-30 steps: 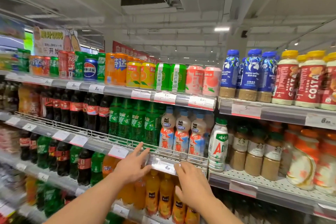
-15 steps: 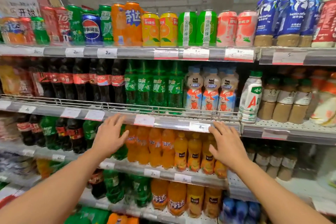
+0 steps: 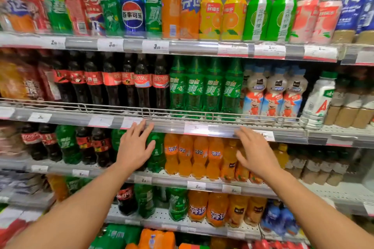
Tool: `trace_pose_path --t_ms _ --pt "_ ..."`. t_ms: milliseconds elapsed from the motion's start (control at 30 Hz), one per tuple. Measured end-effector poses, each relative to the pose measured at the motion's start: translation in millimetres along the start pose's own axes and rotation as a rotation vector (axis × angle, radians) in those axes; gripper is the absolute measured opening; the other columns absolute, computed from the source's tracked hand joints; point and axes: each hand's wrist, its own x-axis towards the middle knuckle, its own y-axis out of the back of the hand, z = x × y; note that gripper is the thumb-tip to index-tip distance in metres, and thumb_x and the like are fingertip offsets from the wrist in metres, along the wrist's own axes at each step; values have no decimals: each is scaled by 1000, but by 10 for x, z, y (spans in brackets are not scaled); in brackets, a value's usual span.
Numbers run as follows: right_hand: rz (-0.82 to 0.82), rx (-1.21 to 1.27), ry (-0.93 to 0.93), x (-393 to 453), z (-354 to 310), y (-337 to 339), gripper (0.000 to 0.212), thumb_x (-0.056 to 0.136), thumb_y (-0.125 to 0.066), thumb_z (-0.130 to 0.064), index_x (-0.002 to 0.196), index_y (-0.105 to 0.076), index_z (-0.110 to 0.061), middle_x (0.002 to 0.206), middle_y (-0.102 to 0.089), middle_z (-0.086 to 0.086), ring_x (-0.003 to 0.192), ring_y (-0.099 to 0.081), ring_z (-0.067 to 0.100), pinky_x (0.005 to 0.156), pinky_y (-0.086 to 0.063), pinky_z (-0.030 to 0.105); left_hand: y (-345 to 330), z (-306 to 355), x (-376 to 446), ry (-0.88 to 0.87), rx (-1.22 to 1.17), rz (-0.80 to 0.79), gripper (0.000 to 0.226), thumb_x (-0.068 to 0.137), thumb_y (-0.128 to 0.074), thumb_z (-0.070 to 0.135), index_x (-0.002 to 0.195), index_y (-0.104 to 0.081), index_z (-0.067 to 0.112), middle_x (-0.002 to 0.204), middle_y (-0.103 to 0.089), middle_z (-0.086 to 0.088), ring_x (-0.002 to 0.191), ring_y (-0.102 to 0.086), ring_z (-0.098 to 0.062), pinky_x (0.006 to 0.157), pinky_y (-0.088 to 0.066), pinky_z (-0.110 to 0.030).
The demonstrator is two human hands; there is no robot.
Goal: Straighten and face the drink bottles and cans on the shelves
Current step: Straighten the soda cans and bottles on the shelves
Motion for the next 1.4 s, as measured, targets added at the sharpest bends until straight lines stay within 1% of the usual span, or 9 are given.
trace_pose_path --t_ms 233,333,467,633,867,1033,1167,1300,1400 --pt "-13 80 181 466 -1010 -197 71 93 -53 -43 157 -31 -20 161 -33 6 149 -30 27 122 -27 48 253 1 2 -19 -37 -143 64 103 -38 55 161 -16 41 171 -4 9 158 -5 -23 122 -27 -51" --pt "-33 11 143 496 -1149 -323 71 93 -52 -46 156 -32 -21 163 -30 8 151 -25 30 123 -21 53 407 -69 -25 -59 -6 -170 65 103 -43 52 161 -23 33 170 -15 5 156 -15 -20 121 -29 -46" --pt "-23 4 116 469 -1168 -338 66 89 -60 -43 149 -46 -20 157 -43 8 146 -37 31 119 -31 53 580 -319 -174 -54 -9 -50 59 100 -50 45 155 -38 27 158 -41 3 145 -36 -19 115 -37 -39" --pt "8 87 169 780 -1269 67 51 93 -51 -42 142 -52 -26 136 -57 -6 120 -55 16 96 -49 29 1039 -869 6 -43 -36 149 49 98 -56 38 145 -52 23 146 -53 5 136 -46 -18 111 -41 -37" --pt "413 161 199 1626 -2004 1443 40 83 -74 -20 121 -69 -12 120 -69 6 107 -66 31 84 -58 44 2075 -1358 692 -221 -81 464 45 93 -64 22 136 -61 12 135 -62 -4 128 -53 -26 109 -43 -42" --pt "569 177 157 2411 -2552 2207 52 90 -66 -30 139 -54 -19 134 -61 4 111 -64 29 83 -55 41 2634 -1475 1212 -365 -41 580 48 94 -61 30 140 -57 15 139 -59 -3 130 -49 -25 109 -43 -43" --pt "490 39 19 2968 -2769 2499 71 92 -61 -39 154 -31 -25 146 -46 7 110 -63 31 77 -55 40 2628 -1499 1429 -399 -55 590 49 95 -60 32 140 -57 17 139 -59 -1 131 -49 -23 110 -43 -41" --pt "383 -60 -84 3230 -2844 2543 57 91 -62 -45 141 -46 -25 146 -40 9 102 -64 32 75 -57 41 2402 -1590 1513 -419 -99 570 48 96 -58 35 141 -57 18 143 -56 0 132 -50 -22 110 -43 -45" --pt "427 -28 -88 3264 -2838 2512 50 89 -65 -51 128 -49 -25 134 -47 5 88 -60 27 70 -54 38 2300 -1635 1533 -421 -102 595 46 95 -56 38 135 -62 17 141 -58 -1 129 -52 -24 108 -42 -45"
